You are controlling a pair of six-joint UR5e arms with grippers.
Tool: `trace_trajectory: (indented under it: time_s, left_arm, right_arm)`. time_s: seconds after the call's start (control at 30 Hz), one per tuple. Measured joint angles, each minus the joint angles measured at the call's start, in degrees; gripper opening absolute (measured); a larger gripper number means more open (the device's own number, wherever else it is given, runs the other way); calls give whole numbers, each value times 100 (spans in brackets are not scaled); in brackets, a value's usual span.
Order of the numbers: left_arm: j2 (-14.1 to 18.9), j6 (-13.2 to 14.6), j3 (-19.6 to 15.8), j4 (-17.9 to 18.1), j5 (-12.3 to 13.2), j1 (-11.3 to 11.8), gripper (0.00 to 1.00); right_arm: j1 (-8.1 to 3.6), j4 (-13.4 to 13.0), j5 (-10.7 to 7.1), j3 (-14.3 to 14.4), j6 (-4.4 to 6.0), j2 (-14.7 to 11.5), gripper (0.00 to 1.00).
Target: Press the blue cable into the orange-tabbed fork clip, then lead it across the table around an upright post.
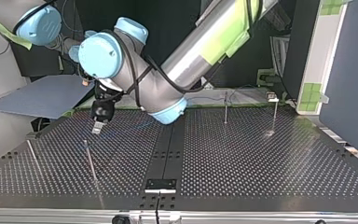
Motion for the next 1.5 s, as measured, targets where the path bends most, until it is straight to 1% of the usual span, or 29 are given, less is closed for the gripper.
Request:
trace_trajectory:
  time_s: [0.17,0.47,0.67,0.77,0.9,1.13,1.37,1.5]
  left_arm:
    - [-210,146,287,-284,-233,-58,98]
    - [-251,575,805,-800,-744,-128,98]
    - [-253,654,1145,-1145,-1086,-152,98]
    - [-253,652,1223,-1280,-1176,-157,98]
    - [-253,629,1249,-1386,-1231,-162,98]
    - [-253,592,1250,-1420,-1260,-160,98]
    - [-253,560,1237,-1495,-1203,-169,98]
    - [-255,556,1155,-1573,-1155,-168,98]
  right_arm:
    - [4,2,0,-4,2,0,0]
    - [21,6,0,-5,3,0,0]
    - [31,10,0,-6,3,0,0]
    - [35,11,0,-5,3,2,0]
    - [40,11,0,-5,-3,6,0]
    - [39,11,0,-3,-10,8,0]
    - [40,11,0,-4,-15,9,0]
    - [42,11,0,-7,-15,12,0]
